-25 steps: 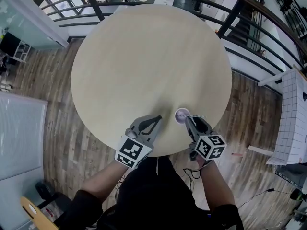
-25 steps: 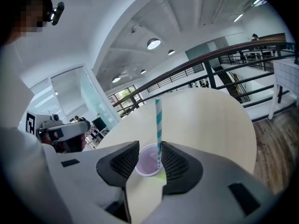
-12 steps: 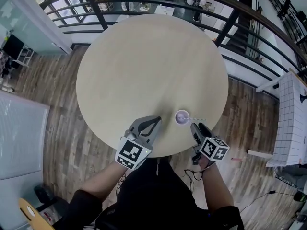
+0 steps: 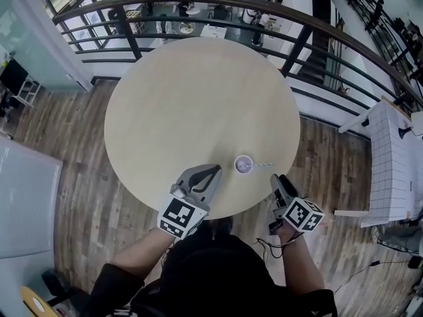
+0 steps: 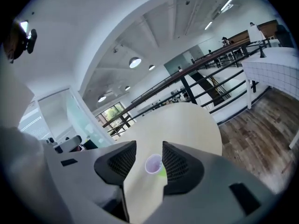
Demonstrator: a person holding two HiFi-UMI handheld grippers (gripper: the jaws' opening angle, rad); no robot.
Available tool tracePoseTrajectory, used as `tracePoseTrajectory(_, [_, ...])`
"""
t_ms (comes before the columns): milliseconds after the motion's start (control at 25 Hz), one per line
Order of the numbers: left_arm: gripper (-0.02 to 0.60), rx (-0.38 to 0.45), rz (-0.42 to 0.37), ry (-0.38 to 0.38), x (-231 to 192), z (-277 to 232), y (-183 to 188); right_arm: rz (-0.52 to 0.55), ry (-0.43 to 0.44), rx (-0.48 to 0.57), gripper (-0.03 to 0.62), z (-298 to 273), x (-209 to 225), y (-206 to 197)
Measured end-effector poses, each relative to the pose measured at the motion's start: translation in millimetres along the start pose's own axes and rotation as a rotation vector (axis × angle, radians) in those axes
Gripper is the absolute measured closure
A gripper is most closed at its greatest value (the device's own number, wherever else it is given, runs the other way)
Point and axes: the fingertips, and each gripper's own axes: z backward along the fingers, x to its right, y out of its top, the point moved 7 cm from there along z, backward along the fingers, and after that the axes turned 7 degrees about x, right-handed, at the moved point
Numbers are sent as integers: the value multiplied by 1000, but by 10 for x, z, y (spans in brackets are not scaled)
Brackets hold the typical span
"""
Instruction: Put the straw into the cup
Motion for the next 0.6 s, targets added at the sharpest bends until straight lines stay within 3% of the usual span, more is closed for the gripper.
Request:
tracePoseTrajectory(280, [575, 78, -51, 16, 195, 257, 443, 135, 164, 129, 411, 422, -624, 473])
tracePoseTrajectory(400, [575, 106, -84, 44, 220, 381, 571, 214, 257, 162, 455, 523, -958, 577])
tracePoseTrajectory(600, [575, 139, -67, 59, 275, 531, 768, 333, 349, 195, 490, 649, -1368, 699])
